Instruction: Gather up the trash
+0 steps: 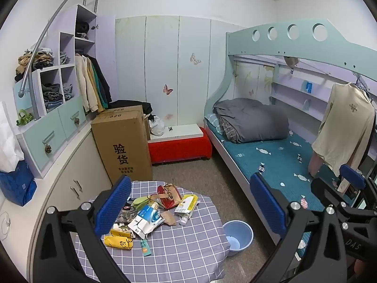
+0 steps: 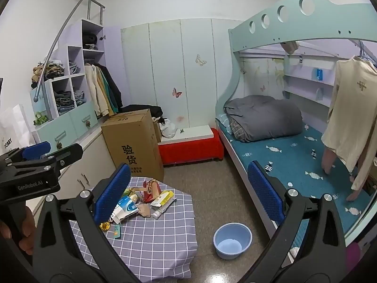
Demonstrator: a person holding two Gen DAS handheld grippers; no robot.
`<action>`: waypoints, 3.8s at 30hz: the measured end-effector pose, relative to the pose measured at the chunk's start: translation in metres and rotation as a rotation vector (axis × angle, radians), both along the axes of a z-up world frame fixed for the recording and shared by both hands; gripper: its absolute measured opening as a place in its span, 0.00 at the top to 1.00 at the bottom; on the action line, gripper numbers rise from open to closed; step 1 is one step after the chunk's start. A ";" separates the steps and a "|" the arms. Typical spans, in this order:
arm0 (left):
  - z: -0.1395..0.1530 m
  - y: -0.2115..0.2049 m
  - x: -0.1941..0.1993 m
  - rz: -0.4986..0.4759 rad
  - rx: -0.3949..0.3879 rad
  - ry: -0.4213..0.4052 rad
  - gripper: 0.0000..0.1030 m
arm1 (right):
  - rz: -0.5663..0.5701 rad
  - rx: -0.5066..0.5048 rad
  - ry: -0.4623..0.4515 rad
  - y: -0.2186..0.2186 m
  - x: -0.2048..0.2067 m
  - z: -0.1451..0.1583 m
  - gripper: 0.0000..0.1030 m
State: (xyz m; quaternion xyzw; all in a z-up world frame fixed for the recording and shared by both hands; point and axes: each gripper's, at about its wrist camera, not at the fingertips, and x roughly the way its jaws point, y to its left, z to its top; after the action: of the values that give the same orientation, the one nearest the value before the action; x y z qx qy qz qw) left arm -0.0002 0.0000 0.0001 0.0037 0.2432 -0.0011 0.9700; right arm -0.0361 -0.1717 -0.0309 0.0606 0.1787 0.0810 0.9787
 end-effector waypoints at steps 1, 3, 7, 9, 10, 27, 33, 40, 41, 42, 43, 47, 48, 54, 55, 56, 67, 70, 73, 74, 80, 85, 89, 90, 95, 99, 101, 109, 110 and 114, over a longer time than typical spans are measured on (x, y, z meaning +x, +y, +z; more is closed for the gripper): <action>0.000 0.000 0.000 -0.001 0.000 0.001 0.04 | 0.001 0.001 0.000 0.000 0.000 0.000 0.06; 0.000 0.000 0.000 -0.001 0.006 0.006 0.04 | 0.004 0.000 -0.001 -0.001 -0.002 0.000 0.06; 0.000 0.001 0.001 0.002 0.007 0.006 0.04 | 0.003 -0.002 0.014 -0.001 0.004 -0.004 0.06; 0.000 0.003 0.001 0.004 0.007 0.006 0.04 | 0.002 0.002 0.019 -0.002 0.005 -0.003 0.06; 0.000 0.004 0.000 0.005 0.007 0.005 0.04 | 0.001 0.001 0.020 -0.001 0.005 -0.003 0.06; 0.000 -0.004 0.001 0.000 0.019 0.011 0.04 | -0.001 0.008 0.030 0.000 0.008 -0.014 0.06; 0.000 -0.005 0.003 0.000 0.018 0.012 0.04 | -0.001 0.009 0.033 0.005 0.010 -0.016 0.06; 0.000 -0.007 0.004 0.001 0.021 0.013 0.04 | 0.004 0.013 0.038 0.010 0.012 -0.020 0.06; 0.000 -0.006 0.004 0.000 0.022 0.014 0.04 | 0.004 0.014 0.038 0.011 0.012 -0.020 0.06; 0.000 -0.006 0.004 0.000 0.022 0.014 0.04 | 0.005 0.014 0.039 0.011 0.012 -0.020 0.06; 0.000 -0.006 0.004 0.000 0.022 0.014 0.04 | 0.004 0.014 0.039 0.011 0.012 -0.020 0.06; 0.000 -0.007 0.004 0.001 0.023 0.014 0.04 | 0.005 0.015 0.041 0.011 0.013 -0.020 0.06; 0.000 -0.007 0.004 0.000 0.023 0.014 0.04 | 0.005 0.015 0.041 0.011 0.013 -0.020 0.06; 0.000 -0.007 0.004 0.000 0.024 0.016 0.04 | 0.004 0.017 0.043 0.013 0.014 -0.022 0.06; 0.002 -0.009 0.007 -0.001 0.023 0.016 0.04 | 0.004 0.018 0.043 0.013 0.015 -0.023 0.06; 0.002 -0.010 0.008 -0.001 0.024 0.016 0.04 | 0.004 0.018 0.044 0.013 0.016 -0.024 0.06; -0.004 -0.011 0.016 -0.004 0.023 0.020 0.04 | 0.002 0.027 0.056 0.006 0.021 -0.030 0.06; -0.006 -0.011 0.018 -0.006 0.021 0.020 0.04 | 0.001 0.027 0.058 0.005 0.022 -0.031 0.06; -0.009 -0.009 0.022 -0.008 0.022 0.022 0.04 | -0.002 0.026 0.060 0.003 0.024 -0.030 0.06; -0.011 -0.009 0.023 -0.010 0.022 0.023 0.04 | -0.004 0.027 0.060 0.003 0.023 -0.030 0.06; -0.016 -0.014 0.030 -0.019 0.026 0.028 0.04 | -0.011 0.031 0.068 -0.001 0.028 -0.026 0.06; -0.015 -0.013 0.030 -0.021 0.028 0.034 0.04 | -0.013 0.037 0.073 -0.003 0.033 -0.024 0.06; -0.016 -0.013 0.033 -0.019 0.030 0.040 0.04 | -0.009 0.038 0.079 -0.005 0.036 -0.023 0.06; -0.016 -0.013 0.033 -0.018 0.030 0.041 0.04 | -0.008 0.039 0.081 -0.005 0.037 -0.023 0.06; -0.014 -0.014 0.039 -0.015 0.034 0.052 0.04 | -0.005 0.042 0.087 -0.006 0.041 -0.024 0.06; -0.013 -0.017 0.042 -0.009 0.038 0.060 0.04 | -0.002 0.048 0.093 -0.009 0.045 -0.025 0.06; -0.013 -0.020 0.043 -0.005 0.042 0.064 0.04 | 0.003 0.054 0.096 -0.012 0.048 -0.025 0.06; -0.012 -0.035 0.050 0.017 0.060 0.079 0.04 | 0.023 0.073 0.107 -0.027 0.059 -0.029 0.06; -0.013 -0.037 0.050 0.023 0.062 0.081 0.04 | 0.028 0.074 0.107 -0.029 0.061 -0.029 0.06; -0.013 -0.046 0.054 0.043 0.066 0.090 0.04 | 0.047 0.077 0.113 -0.040 0.067 -0.031 0.06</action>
State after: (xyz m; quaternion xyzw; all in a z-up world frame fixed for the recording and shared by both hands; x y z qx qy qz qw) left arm 0.0540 -0.0459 -0.0125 0.0305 0.2865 0.0276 0.9572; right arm 0.0310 -0.2113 -0.0618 0.0984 0.2318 0.1074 0.9618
